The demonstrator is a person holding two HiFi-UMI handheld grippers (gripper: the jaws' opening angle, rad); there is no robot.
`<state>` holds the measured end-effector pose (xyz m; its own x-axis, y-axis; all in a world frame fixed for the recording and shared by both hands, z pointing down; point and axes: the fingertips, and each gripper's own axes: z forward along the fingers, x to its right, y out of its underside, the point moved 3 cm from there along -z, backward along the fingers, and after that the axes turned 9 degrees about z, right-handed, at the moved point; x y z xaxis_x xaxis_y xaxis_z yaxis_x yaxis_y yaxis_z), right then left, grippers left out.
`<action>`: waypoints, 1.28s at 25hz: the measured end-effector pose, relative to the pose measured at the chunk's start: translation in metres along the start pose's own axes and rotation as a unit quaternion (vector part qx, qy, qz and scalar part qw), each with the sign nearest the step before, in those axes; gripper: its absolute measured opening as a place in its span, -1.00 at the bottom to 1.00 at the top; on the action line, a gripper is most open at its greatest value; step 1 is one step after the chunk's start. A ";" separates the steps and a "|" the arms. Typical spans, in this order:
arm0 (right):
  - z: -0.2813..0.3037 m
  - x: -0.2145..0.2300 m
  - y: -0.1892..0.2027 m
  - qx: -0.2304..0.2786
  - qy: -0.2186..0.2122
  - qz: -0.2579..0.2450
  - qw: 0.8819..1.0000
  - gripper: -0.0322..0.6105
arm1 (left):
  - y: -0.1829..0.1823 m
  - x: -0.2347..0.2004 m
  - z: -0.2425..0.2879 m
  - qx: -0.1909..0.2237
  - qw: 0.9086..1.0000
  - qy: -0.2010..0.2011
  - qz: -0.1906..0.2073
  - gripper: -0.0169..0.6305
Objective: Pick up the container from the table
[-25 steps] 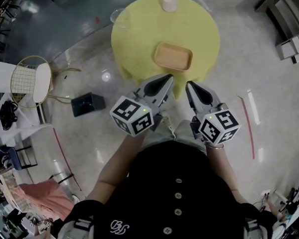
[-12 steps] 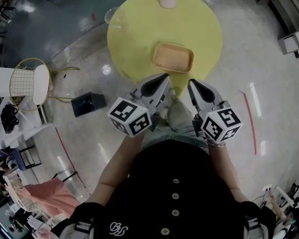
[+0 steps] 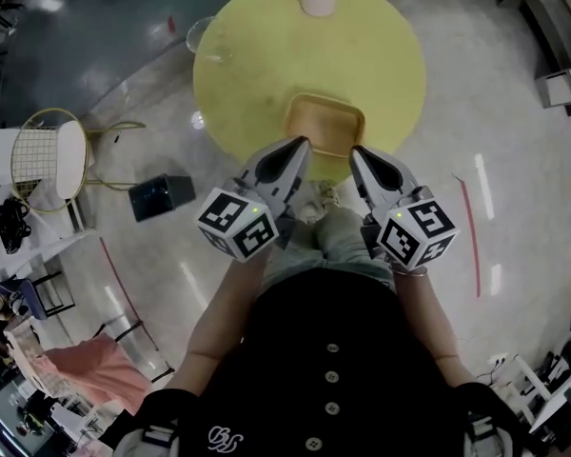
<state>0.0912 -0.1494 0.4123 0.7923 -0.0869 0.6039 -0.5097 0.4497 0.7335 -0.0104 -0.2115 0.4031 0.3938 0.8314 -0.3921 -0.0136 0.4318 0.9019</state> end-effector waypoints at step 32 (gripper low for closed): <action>0.033 0.104 0.028 -0.051 0.097 0.121 0.987 -0.41 | 0.064 -0.106 0.032 -0.149 0.980 -0.113 -0.063 -0.50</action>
<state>0.1484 -0.1757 0.5057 0.7060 0.2006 0.6792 -0.6630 0.5243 0.5343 -0.0238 -0.2837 0.5080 0.6028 0.6804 -0.4168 -0.2059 0.6374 0.7425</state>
